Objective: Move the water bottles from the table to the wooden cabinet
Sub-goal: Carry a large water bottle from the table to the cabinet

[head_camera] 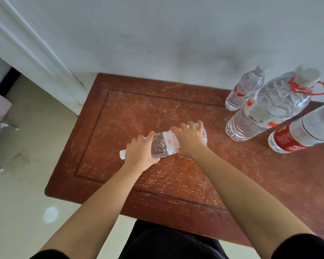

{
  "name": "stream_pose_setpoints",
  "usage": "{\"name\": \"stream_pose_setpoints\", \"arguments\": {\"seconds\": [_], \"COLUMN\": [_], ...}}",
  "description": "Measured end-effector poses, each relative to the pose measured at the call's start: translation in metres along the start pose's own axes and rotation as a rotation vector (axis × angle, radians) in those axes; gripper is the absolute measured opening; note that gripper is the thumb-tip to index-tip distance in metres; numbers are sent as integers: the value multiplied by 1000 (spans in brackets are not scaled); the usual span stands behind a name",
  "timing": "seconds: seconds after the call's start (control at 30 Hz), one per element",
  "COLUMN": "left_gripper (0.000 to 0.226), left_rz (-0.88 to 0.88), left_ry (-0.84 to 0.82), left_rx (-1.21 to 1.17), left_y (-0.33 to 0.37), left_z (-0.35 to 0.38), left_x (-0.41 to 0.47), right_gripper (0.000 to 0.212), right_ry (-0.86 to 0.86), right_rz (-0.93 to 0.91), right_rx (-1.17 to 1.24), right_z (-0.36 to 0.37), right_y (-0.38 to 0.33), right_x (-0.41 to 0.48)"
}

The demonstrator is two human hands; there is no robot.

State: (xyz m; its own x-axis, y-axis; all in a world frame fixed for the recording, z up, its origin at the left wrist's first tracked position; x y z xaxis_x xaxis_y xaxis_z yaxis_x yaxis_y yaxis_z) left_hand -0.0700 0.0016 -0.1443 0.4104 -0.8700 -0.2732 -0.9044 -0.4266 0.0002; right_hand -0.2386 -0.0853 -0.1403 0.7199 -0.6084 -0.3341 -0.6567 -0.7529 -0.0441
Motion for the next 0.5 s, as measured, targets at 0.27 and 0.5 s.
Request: {"name": "stream_pose_setpoints", "arguments": {"seconds": [0.27, 0.5], "left_gripper": [95, 89], "left_rz": [-197, -425], "left_ry": [13, 38], "left_rx": [-106, -160], "left_y": [8, -19], "left_z": [29, 42], "left_x": [-109, -197], "right_gripper": [91, 78], "right_ry": [56, 74], "right_rz": [-188, -371], "right_rx": [10, -3], "right_z": [26, 41], "right_y": [-27, -83], "right_x": [-71, -105]}}
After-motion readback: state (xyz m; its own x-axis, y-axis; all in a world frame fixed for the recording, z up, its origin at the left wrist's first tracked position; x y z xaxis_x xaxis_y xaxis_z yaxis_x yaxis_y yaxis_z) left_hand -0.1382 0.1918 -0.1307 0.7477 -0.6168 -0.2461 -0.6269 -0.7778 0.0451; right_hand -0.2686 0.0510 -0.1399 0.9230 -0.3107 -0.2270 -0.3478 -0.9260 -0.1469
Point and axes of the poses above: each hand's wrist, its own x-axis towards the middle knuckle, its own z-axis out of the palm, y = z × x, the point moved 3 cm from there along x, towards the middle knuckle, and after that the axes turned 15 degrees about -z, right-handed, at the moved point
